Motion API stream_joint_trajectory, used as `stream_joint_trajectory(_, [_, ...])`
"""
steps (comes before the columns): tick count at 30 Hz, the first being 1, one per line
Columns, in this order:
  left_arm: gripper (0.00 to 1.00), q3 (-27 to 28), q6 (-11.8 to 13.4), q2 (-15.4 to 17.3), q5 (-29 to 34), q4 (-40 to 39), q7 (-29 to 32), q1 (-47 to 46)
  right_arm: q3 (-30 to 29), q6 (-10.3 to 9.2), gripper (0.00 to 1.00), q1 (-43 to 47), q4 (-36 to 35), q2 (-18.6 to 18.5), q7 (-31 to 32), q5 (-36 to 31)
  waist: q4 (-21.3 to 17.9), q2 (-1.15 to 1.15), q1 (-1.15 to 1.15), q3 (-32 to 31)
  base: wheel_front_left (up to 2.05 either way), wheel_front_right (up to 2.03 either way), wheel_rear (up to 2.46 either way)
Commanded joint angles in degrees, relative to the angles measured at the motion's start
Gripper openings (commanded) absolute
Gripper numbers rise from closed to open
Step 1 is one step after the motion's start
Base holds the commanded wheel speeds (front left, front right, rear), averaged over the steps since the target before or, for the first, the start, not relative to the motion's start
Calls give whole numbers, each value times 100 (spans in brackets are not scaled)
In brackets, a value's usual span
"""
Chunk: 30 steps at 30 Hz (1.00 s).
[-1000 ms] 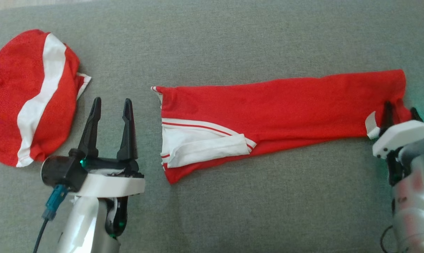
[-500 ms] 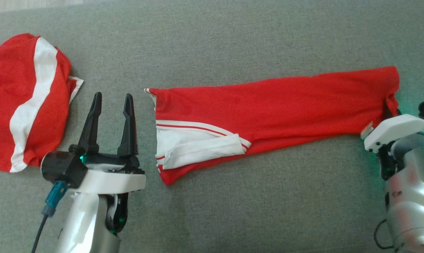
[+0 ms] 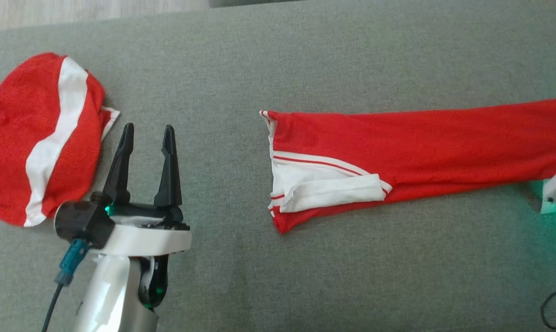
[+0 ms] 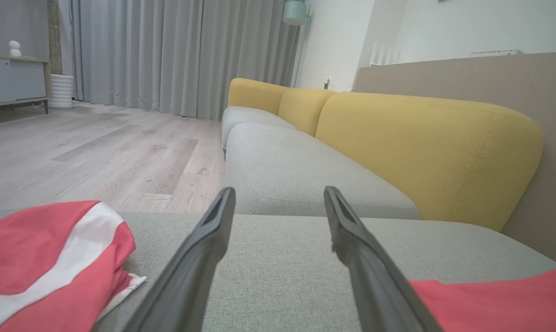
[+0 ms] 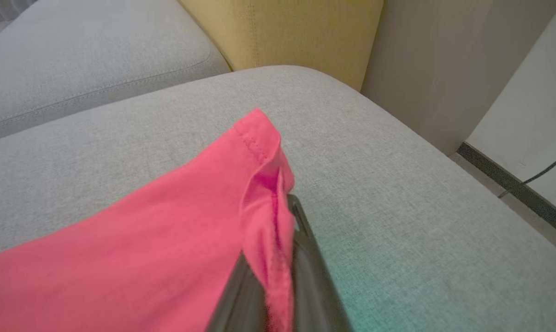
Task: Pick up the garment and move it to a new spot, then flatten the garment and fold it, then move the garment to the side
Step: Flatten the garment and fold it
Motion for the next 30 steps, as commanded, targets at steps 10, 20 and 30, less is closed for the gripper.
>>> stream_joint_trajectory(10, [100, 201, 9, 59, -93, -150, -29, 237, 765, -5, 0, -329, -185, 678, -340, -101, -21, 0, 0, -765, 0, 0, 0])
stream_joint_trajectory(20, [100, 235, 9, 30, -173, -141, -29, 601, 2198, -5, 0, -195, -465, 1137, -283, 590, 157, 0, 0, -1407, 0, 0, 0])
stream_joint_trajectory(30, [100, 228, 9, 18, -183, -151, -29, 696, 5137, -5, 0, 524, -1461, 1150, 84, 3039, 654, 0, 0, -1483, 0, 0, 0])
